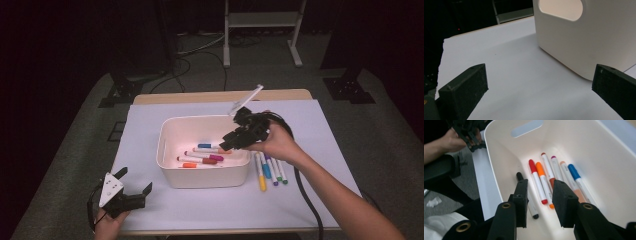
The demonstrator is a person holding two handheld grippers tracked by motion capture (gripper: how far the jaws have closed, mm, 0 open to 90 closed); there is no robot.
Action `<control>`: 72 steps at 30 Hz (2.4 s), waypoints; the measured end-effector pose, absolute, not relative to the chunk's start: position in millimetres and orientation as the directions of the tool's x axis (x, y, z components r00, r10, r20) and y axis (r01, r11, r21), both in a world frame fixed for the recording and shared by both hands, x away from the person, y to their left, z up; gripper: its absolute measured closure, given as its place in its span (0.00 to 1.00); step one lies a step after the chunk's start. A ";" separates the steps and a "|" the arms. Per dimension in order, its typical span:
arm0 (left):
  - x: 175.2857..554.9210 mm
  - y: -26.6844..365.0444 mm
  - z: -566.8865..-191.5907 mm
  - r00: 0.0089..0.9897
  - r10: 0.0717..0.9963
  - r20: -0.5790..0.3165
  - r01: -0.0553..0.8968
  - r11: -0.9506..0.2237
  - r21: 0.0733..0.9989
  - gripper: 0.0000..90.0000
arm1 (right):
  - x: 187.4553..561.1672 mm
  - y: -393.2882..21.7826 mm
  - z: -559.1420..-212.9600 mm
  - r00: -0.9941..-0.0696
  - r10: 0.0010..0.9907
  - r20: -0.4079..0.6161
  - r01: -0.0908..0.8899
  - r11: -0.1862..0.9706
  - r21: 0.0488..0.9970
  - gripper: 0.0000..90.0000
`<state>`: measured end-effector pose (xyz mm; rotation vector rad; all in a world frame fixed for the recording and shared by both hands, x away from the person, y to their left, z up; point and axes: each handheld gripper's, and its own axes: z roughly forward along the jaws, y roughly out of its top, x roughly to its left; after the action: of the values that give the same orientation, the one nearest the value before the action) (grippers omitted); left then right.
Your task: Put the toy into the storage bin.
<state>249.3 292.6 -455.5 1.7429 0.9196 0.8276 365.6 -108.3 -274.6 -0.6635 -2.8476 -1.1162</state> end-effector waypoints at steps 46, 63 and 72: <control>248.5 292.6 -455.7 0.479 0.870 0.118 0.210 -0.244 0.947 0.00 | 371.6 -258.3 -429.3 -0.552 0.823 0.139 0.750 0.416 0.514 0.62; 249.5 292.3 -455.7 0.477 0.870 0.122 0.216 -0.251 0.944 0.00 | 357.0 -289.5 -434.8 -0.465 0.884 0.055 0.771 0.373 0.515 0.83; 249.5 292.4 -455.7 0.478 0.870 0.119 0.217 -0.249 0.944 0.00 | 353.8 -299.1 -428.4 -0.463 0.879 0.117 0.785 0.345 0.514 0.84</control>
<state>249.5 292.4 -455.7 1.7400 0.9297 0.8300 353.8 -299.1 -428.4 -1.7020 -2.7192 -0.8640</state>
